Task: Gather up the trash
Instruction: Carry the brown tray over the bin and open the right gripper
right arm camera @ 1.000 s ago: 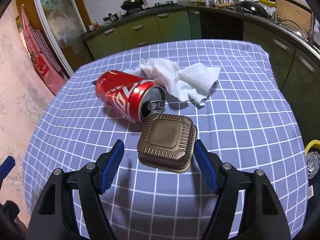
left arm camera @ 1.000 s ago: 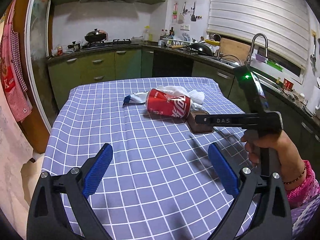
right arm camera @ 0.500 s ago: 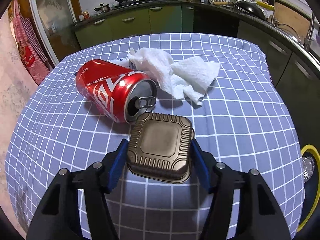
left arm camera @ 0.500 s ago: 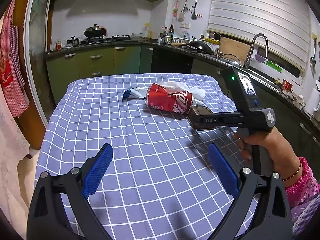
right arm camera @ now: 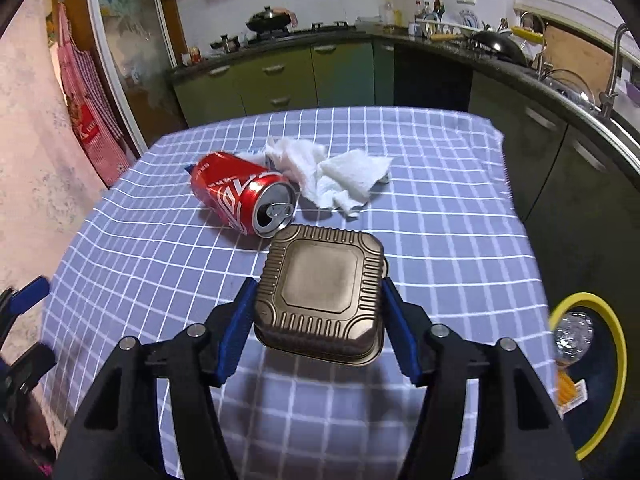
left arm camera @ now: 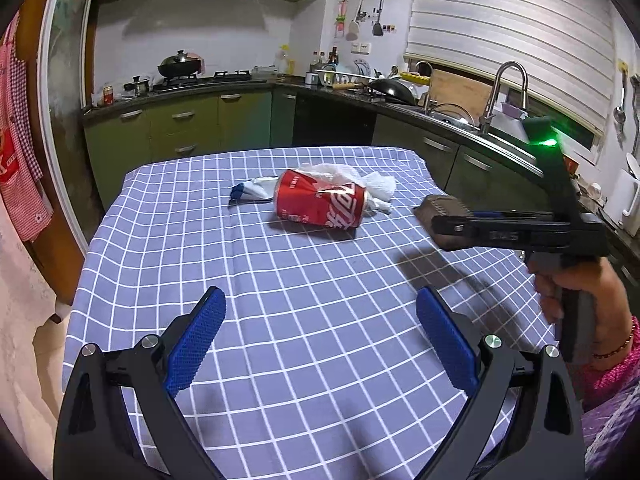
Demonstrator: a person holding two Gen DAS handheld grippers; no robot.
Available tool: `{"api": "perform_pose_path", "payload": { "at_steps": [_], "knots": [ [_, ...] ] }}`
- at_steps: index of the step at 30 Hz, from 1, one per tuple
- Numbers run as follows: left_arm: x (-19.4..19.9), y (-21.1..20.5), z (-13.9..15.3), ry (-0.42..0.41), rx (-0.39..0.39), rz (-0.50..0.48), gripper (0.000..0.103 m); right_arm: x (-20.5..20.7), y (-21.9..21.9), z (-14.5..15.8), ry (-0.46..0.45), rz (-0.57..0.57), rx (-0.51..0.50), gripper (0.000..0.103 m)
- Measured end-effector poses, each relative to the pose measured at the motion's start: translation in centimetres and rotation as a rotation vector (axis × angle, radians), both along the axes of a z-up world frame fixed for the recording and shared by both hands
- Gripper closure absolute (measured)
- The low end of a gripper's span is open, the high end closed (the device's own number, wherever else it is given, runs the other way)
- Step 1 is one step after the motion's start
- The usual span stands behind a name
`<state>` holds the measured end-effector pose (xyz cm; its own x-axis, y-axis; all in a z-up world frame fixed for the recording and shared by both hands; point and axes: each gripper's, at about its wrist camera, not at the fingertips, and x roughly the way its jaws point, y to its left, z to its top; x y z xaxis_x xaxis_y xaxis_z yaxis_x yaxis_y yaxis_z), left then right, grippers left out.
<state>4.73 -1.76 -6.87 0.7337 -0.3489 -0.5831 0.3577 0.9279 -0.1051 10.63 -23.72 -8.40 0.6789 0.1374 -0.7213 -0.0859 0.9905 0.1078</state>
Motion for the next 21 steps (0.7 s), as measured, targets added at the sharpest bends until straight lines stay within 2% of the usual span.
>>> {"api": "perform_pose_path", "payload": {
  "at_steps": [5, 10, 15, 21],
  "knots": [
    [-0.5, -1.2, 0.3, -0.011, 0.02, -0.021, 0.008, -3.4, -4.6, 1.4, -0.023, -0.051, 0.031, 0.044],
    [-0.6, -2.8, 0.5, 0.0, 0.023, -0.048, 0.008, -6.7, -12.3, 1.4, -0.015, -0.22, 0.006, 0.044],
    [-0.4, -4.7, 0.5, 0.012, 0.04, -0.074, 0.008, -9.4, -20.3, -0.7, 0.041, -0.408, 0.012, 0.044],
    [0.0, -7.1, 0.6, 0.017, 0.065, -0.113, 0.008, -10.7, -25.6, -3.8, 0.097, -0.514, 0.014, 0.042]
  ]
}}
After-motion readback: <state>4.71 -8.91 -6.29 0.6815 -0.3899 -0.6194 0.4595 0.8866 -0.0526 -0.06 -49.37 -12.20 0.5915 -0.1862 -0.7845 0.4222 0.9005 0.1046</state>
